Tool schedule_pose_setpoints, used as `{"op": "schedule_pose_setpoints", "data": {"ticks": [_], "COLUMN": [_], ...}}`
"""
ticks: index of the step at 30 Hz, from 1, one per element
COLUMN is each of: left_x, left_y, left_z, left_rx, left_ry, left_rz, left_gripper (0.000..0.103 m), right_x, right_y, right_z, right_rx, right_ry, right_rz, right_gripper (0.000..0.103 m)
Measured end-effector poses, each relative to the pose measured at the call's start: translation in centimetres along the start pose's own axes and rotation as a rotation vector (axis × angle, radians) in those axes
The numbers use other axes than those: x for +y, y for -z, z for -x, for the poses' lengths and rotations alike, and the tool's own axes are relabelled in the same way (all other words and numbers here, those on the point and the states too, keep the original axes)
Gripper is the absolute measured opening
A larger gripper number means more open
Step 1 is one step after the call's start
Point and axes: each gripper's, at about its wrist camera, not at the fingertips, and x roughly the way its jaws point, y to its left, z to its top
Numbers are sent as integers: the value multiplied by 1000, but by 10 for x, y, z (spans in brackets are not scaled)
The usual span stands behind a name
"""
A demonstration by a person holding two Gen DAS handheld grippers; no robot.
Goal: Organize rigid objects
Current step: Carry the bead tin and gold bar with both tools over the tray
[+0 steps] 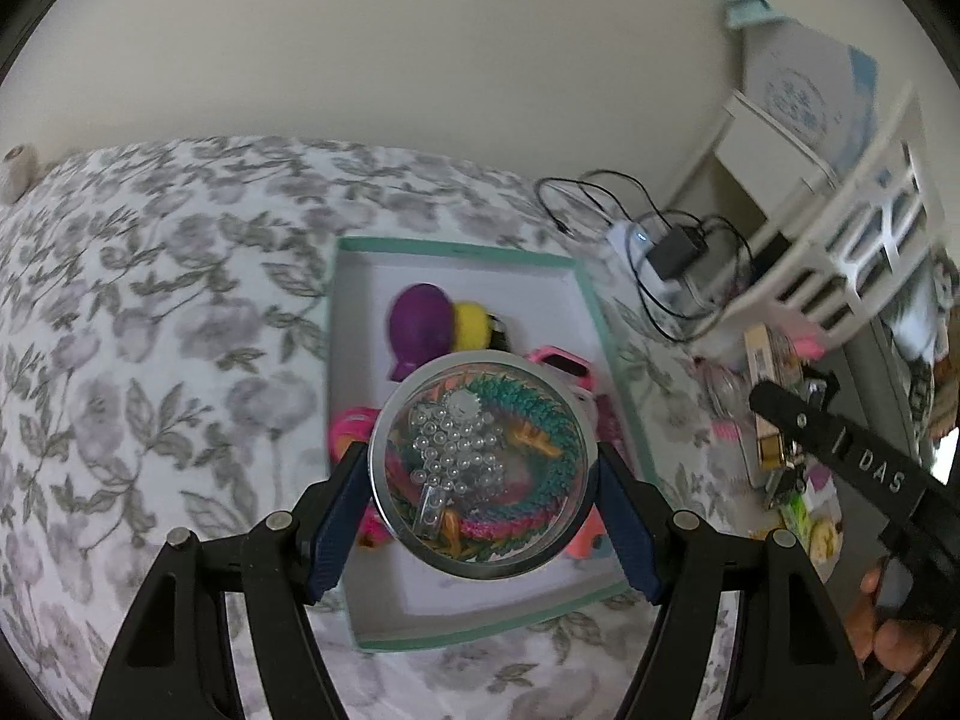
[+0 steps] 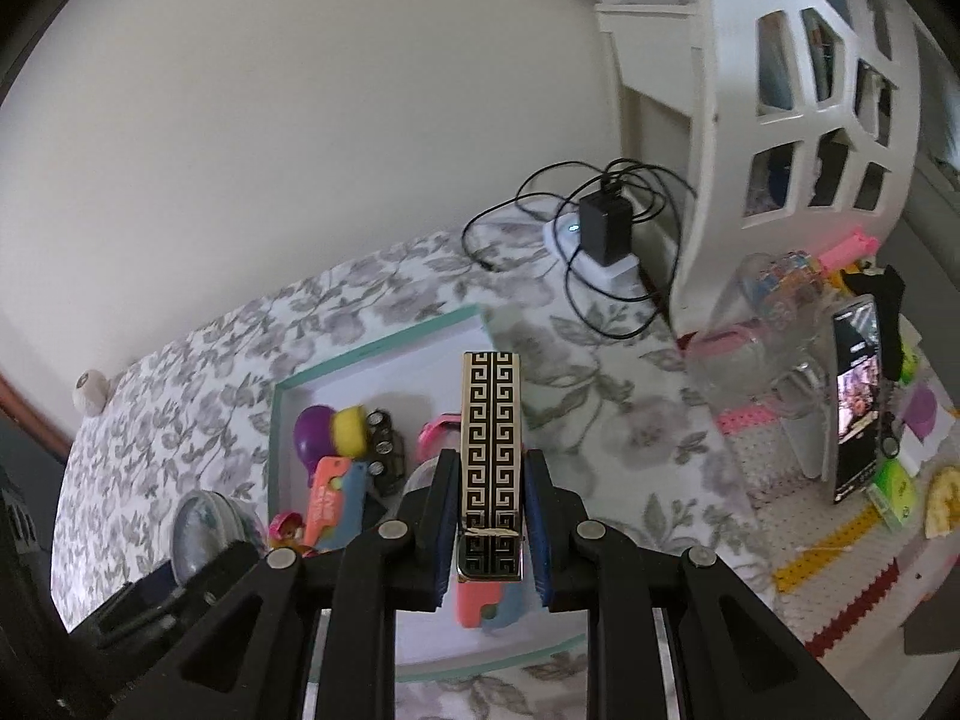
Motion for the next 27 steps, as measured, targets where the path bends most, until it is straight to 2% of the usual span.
{"op": "schedule_pose_setpoints", "data": {"ticks": [5, 10, 19, 27], "left_x": [-17, -17, -31, -34], "left_y": [5, 8, 19, 25], "left_z": [-14, -29, -49, -61], "left_rx": [24, 58, 103, 129], "left_ry": [-1, -11, -53, -89], "left_rz": [-47, -44, -120, -144], "left_gripper": [74, 74, 74, 74], "right_x": [-2, -3, 1, 7], "right_y": [0, 4, 13, 22], "right_z": [-5, -17, -41, -60], "right_rx": [9, 33, 100, 155], "right_ry": [0, -19, -15, -6], "right_rz": [6, 4, 18, 46], "right_gripper": [22, 22, 22, 22]}}
